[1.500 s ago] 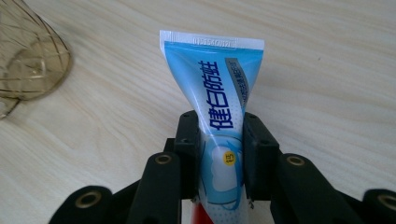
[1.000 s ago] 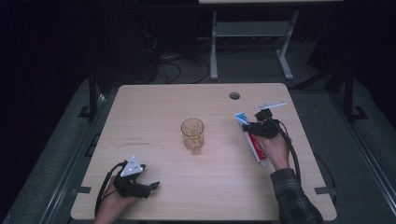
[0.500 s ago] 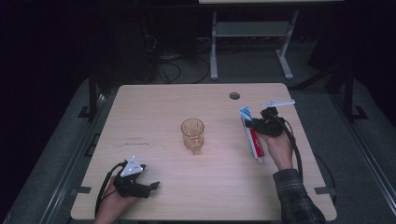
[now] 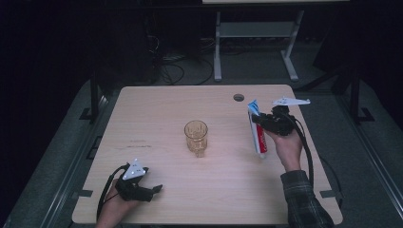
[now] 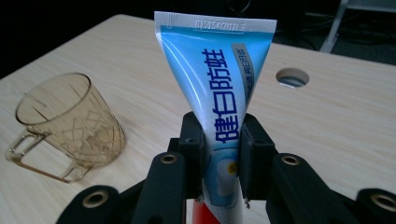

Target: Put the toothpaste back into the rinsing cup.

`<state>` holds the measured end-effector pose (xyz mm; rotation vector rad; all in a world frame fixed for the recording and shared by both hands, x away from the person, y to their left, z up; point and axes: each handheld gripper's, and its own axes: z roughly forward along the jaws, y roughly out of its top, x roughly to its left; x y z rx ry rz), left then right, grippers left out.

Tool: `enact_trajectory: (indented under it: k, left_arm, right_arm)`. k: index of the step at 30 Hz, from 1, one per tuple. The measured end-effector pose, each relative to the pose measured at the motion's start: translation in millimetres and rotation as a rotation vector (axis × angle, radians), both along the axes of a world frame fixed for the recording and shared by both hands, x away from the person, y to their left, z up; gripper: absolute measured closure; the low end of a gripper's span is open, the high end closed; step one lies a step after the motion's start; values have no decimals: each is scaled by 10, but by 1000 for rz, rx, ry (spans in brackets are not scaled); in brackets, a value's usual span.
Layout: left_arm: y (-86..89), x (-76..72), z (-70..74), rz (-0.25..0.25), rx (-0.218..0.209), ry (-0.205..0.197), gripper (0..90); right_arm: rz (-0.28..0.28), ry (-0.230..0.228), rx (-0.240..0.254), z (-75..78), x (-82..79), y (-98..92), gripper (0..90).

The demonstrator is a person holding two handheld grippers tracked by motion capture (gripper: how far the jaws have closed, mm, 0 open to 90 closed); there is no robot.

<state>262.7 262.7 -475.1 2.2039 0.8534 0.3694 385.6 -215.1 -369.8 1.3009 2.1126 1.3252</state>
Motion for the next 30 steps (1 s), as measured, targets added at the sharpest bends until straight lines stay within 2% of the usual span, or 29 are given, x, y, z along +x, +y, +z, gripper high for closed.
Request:
enact_trajectory:
  k: [5, 15, 30]
  left_arm:
    - [0, 0, 0, 0, 0, 0, 129]
    - [-1, 0, 0, 0, 1, 0, 128]
    - [-1, 3, 0, -3, 1, 0, 128]
  right_arm:
    - [3, -30, 49, 57, -21, -43, 739]
    - [9, -97, 91, 133, -65, -67, 739]
    - [41, -141, 85, 379, -40, 18, 739]
